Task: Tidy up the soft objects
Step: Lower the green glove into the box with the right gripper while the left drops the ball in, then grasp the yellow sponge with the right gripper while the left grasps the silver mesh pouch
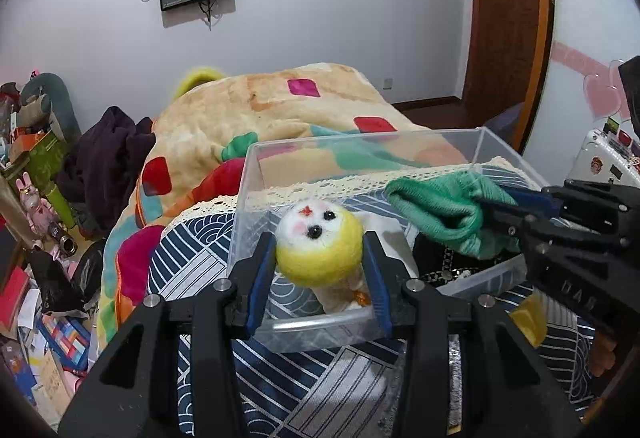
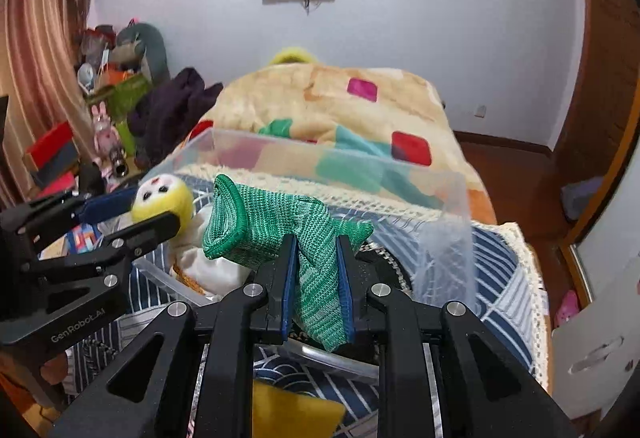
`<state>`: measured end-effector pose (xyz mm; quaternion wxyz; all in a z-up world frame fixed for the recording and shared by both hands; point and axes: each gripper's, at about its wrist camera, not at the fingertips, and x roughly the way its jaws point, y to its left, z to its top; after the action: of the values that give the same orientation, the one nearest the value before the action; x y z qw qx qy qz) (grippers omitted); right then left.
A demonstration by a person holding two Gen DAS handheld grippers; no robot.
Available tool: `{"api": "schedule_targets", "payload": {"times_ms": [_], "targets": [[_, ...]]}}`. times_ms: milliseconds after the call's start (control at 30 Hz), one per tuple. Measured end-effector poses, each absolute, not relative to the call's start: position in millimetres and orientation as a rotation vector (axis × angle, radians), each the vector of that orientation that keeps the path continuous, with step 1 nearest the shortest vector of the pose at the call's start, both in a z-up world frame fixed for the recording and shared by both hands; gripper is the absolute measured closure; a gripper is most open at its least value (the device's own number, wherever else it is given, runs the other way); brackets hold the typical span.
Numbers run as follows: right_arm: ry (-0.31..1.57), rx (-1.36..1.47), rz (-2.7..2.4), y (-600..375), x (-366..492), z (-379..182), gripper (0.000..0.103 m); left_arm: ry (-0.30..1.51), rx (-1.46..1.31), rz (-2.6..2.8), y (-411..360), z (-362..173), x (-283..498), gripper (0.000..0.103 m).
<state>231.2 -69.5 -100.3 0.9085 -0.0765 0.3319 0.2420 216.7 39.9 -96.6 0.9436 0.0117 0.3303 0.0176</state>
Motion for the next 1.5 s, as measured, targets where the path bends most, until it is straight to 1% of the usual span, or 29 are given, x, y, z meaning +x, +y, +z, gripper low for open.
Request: {"api": "schedule_targets", "payload": {"times_ms": [67, 167, 233, 267, 333, 500, 567, 633, 700, 800, 867, 933, 1000, 1200, 1500], "targets": [[0.704, -0.163, 0.507, -68, 234, -104, 0.086, 0.680, 0.013, 0.038, 41, -98, 218, 0.060], [0.733, -0.170, 0.522, -65, 236, -107, 0.084, 0.686, 0.007, 0.038, 42, -99, 219, 0.055], [0.735, -0.168, 0.525, -65, 234, -106, 0.082, 0.681, 0.003, 0.039, 43, -99, 218, 0.044], [0.738, -0.165, 0.527, -66, 235, -106, 0.082, 0.680, -0.004, 0.033, 43, -98, 216, 0.043], [0.744, -0.167, 0.535, -67, 233, -105, 0.078, 0.684, -0.018, 0.020, 43, -97, 215, 0.039], [0.734, -0.167, 0.532, -69, 228, -101, 0.071, 0.676, -0.007, 0.005, 40, -92, 207, 0.036], [0.724, -0.165, 0.534, -71, 225, -98, 0.066, 0.671, -0.009, -0.005, 39, -89, 204, 0.035], [0.705, -0.162, 0.528, -74, 221, -93, 0.057, 0.659, -0.013, -0.014, 39, -84, 197, 0.031], [0.684, -0.153, 0.527, -77, 217, -88, 0.053, 0.643, -0.016, -0.021, 40, -78, 189, 0.030], [0.653, -0.135, 0.522, -85, 210, -78, 0.047, 0.620, -0.020, -0.031, 40, -69, 179, 0.024], [0.628, -0.124, 0.510, -90, 204, -72, 0.040, 0.607, -0.023, -0.033, 40, -65, 173, 0.019], [0.602, -0.113, 0.500, -95, 197, -67, 0.025, 0.596, -0.024, -0.037, 39, -62, 164, 0.010], [0.575, -0.104, 0.479, -100, 191, -65, 0.021, 0.595, -0.020, -0.040, 38, -62, 158, 0.008], [0.592, -0.089, 0.480, -107, 180, -74, 0.021, 0.634, -0.010, -0.051, 32, -75, 146, 0.005], [0.709, -0.078, 0.509, -102, 174, -113, 0.021, 0.780, -0.027, -0.095, 22, -124, 146, 0.005]]}}
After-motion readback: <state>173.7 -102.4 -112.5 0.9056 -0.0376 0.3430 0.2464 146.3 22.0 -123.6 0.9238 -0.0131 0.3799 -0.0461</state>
